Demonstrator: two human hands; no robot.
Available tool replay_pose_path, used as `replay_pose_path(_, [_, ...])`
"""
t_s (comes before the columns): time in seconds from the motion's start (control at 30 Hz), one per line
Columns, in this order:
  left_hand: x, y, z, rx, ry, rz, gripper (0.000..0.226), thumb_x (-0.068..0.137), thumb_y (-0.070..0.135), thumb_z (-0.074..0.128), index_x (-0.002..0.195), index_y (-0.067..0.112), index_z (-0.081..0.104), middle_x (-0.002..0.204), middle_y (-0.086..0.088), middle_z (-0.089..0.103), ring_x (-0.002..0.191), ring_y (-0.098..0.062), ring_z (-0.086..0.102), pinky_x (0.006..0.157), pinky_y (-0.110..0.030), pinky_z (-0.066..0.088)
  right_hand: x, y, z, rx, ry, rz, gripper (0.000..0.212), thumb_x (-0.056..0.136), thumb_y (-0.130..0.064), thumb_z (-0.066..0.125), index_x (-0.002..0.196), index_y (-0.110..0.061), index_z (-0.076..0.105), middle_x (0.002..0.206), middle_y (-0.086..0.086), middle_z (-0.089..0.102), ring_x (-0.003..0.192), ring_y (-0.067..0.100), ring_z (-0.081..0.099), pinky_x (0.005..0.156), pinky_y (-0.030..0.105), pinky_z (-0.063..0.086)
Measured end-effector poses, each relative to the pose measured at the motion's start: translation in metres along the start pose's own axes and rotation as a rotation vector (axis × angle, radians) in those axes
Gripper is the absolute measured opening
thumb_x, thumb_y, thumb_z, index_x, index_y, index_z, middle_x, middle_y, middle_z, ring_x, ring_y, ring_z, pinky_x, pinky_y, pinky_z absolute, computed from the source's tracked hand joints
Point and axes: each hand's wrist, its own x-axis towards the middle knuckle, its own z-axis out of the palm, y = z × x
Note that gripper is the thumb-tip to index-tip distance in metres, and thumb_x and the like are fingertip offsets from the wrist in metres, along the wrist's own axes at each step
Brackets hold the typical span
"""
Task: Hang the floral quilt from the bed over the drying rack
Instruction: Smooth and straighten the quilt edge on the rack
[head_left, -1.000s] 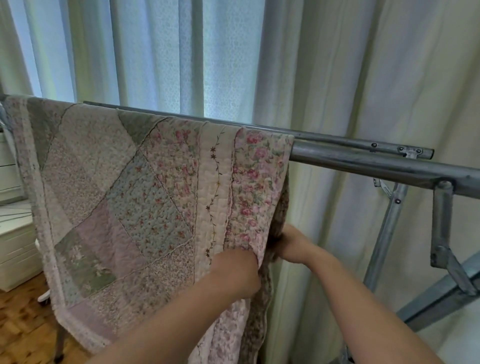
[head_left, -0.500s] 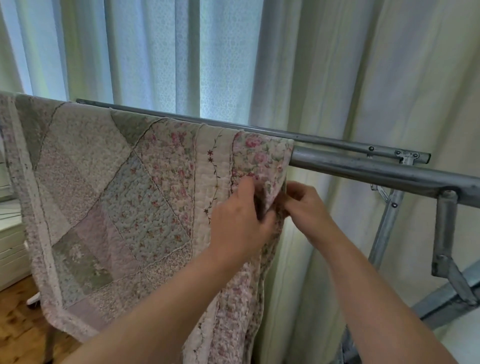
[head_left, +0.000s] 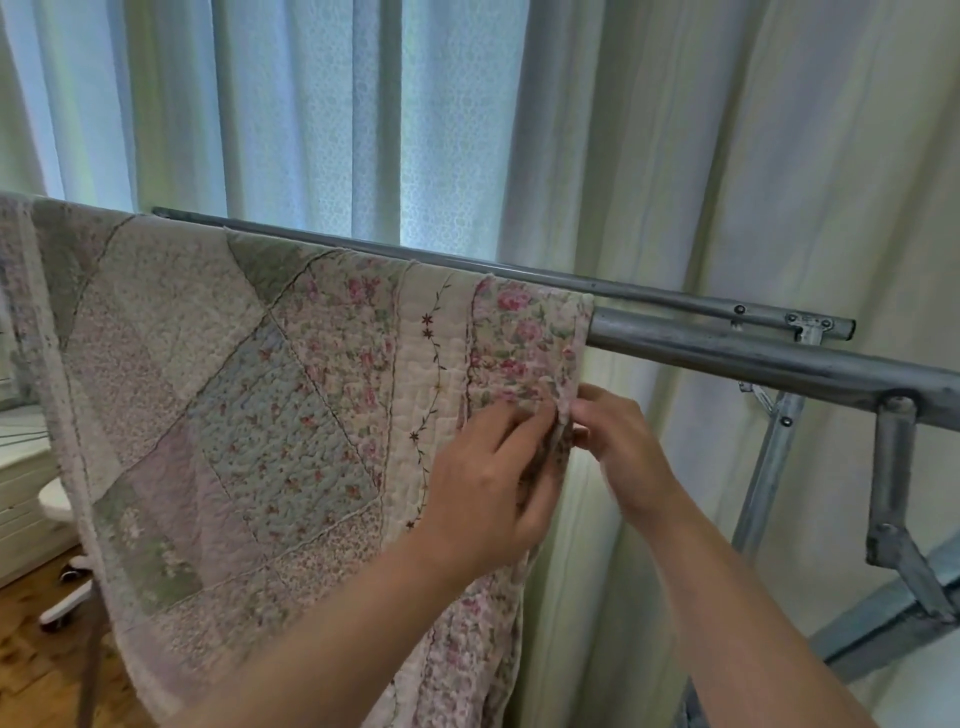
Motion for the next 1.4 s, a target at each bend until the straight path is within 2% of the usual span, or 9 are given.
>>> replay_pose_path(0.13, [0.01, -0.008, -0.005, 0.044, 0.047, 0.017, 0.024, 0.082, 0.011, 0.052, 0.098, 0.004, 0.069, 0.091, -0.016, 0.063, 0.082, -0.029, 0.055, 0.07, -0.04, 0.044, 0.001, 0.002, 0.011, -0.043, 0.17, -0.023, 0.013, 0.08, -0.034, 0.064, 0.081, -0.025, 0.072, 0.081, -0.001, 0.072, 0.08, 0.015, 0.065, 0.072, 0.031, 0.053])
replay_pose_path(0.3, [0.048, -0.031, -0.033, 0.168, 0.081, -0.086, 0.039, 0.08, 0.03, 0.055, 0.113, 0.009, 0.06, 0.118, -0.016, 0.056, 0.11, -0.031, 0.048, 0.095, -0.041, 0.036, 0.0, 0.007, 0.018, -0.046, 0.391, 0.03, 0.017, 0.089, -0.018, 0.056, 0.079, -0.023, 0.069, 0.08, -0.001, 0.072, 0.078, 0.017, 0.067, 0.068, 0.031, 0.054])
replay_pose_path(0.53, [0.077, -0.065, -0.06, 0.166, -0.075, -0.056, 0.045, 0.082, 0.038, 0.05, 0.117, 0.01, 0.06, 0.118, -0.013, 0.061, 0.115, -0.034, 0.05, 0.099, -0.049, 0.037, -0.003, 0.008, 0.04, -0.145, 0.442, -0.011, 0.017, 0.08, -0.04, 0.052, 0.09, -0.029, 0.061, 0.089, -0.01, 0.07, 0.085, 0.005, 0.066, 0.067, 0.017, 0.052])
replay_pose_path(0.7, [0.083, -0.095, -0.07, 0.267, -0.212, 0.046, 0.064, 0.079, 0.059, 0.048, 0.124, 0.015, 0.055, 0.122, -0.012, 0.059, 0.117, -0.032, 0.05, 0.101, -0.052, 0.031, -0.006, 0.003, 0.051, -0.196, 0.644, -0.025, 0.012, 0.091, -0.019, 0.052, 0.083, -0.026, 0.058, 0.083, -0.008, 0.065, 0.069, -0.006, 0.063, 0.055, 0.01, 0.048])
replay_pose_path(0.8, [0.086, -0.104, -0.073, 0.302, -0.262, 0.024, 0.076, 0.072, 0.07, 0.043, 0.123, 0.015, 0.054, 0.118, -0.011, 0.059, 0.113, -0.032, 0.05, 0.098, -0.051, 0.03, -0.014, -0.003, 0.066, -0.273, 0.773, -0.013, 0.007, 0.088, -0.019, 0.058, 0.092, -0.024, 0.055, 0.093, -0.002, 0.064, 0.076, -0.005, 0.061, 0.065, 0.019, 0.049])
replay_pose_path(0.9, [0.09, -0.11, -0.074, 0.317, -0.28, 0.023, 0.077, 0.069, 0.073, 0.041, 0.119, 0.015, 0.054, 0.108, -0.01, 0.06, 0.103, -0.032, 0.052, 0.092, -0.049, 0.033, -0.023, -0.01, 0.091, -0.783, 0.955, -0.274, 0.041, 0.085, -0.017, 0.063, 0.119, -0.009, 0.042, 0.116, 0.009, 0.048, 0.107, 0.015, 0.048, 0.092, 0.034, 0.042])
replay_pose_path(1.03, [0.096, -0.115, -0.078, 0.259, -0.302, 0.091, 0.073, 0.072, 0.071, 0.039, 0.119, 0.016, 0.054, 0.106, -0.009, 0.06, 0.098, -0.03, 0.052, 0.087, -0.045, 0.034, -0.001, -0.025, 0.127, -1.415, 0.733, -0.666, 0.04, 0.082, -0.011, 0.056, 0.121, -0.007, 0.046, 0.128, 0.016, 0.044, 0.124, 0.03, 0.037, 0.106, 0.043, 0.028])
replay_pose_path(1.23, [0.092, -0.157, -0.098, 0.185, -0.32, 0.111, 0.056, 0.082, 0.048, 0.046, 0.129, 0.018, 0.047, 0.123, -0.011, 0.055, 0.118, -0.032, 0.045, 0.103, -0.057, 0.024, 0.071, -0.044, 0.158, -1.648, 0.526, -0.181, 0.037, 0.088, -0.025, 0.053, 0.12, -0.007, 0.055, 0.121, 0.016, 0.059, 0.116, 0.032, 0.051, 0.102, 0.058, 0.025])
replay_pose_path(1.4, [0.088, -0.205, -0.118, 0.25, -0.289, -0.025, 0.073, 0.079, 0.066, 0.033, 0.132, 0.019, 0.045, 0.136, -0.015, 0.048, 0.131, -0.034, 0.033, 0.106, -0.058, 0.014, 0.091, -0.034, 0.175, -1.73, 0.53, -0.065, 0.046, 0.086, -0.038, 0.054, 0.125, -0.014, 0.051, 0.12, 0.016, 0.058, 0.115, 0.032, 0.05, 0.102, 0.063, 0.02])
